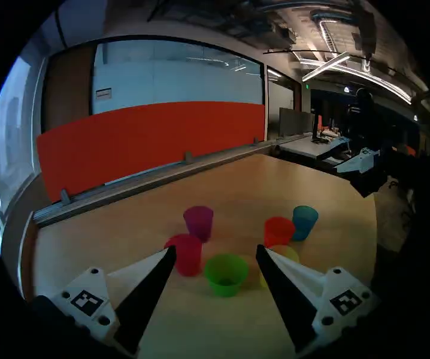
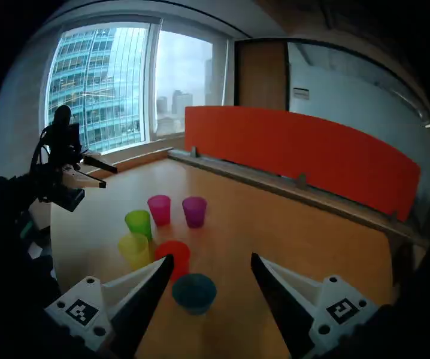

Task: Pour water

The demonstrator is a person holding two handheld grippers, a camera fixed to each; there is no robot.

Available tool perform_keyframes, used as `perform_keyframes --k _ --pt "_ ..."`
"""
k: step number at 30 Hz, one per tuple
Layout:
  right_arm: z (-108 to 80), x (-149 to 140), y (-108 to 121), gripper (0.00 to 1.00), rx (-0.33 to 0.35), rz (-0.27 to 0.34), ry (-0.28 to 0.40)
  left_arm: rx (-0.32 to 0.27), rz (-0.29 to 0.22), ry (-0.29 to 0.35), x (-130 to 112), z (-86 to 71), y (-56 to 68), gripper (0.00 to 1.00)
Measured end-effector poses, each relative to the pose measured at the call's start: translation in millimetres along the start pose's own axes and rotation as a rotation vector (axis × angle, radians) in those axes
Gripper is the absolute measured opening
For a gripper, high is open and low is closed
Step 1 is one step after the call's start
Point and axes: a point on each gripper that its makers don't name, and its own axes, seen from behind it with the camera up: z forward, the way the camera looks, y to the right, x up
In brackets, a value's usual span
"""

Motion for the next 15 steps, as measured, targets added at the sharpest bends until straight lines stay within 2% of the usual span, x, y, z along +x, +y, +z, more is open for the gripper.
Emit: perform_keyframes --k 8,15 --pt "7.0 -24 -3 0.99 0.005 -0.010 -0.043 -0.007 -0.015 -0.035 -20 5.5 1.5 0.99" --pt "10.3 -43 -6 1.00 0.015 0.004 -0.073 -0.014 -0.021 -0.072 -40 10.5 4.4 0.99"
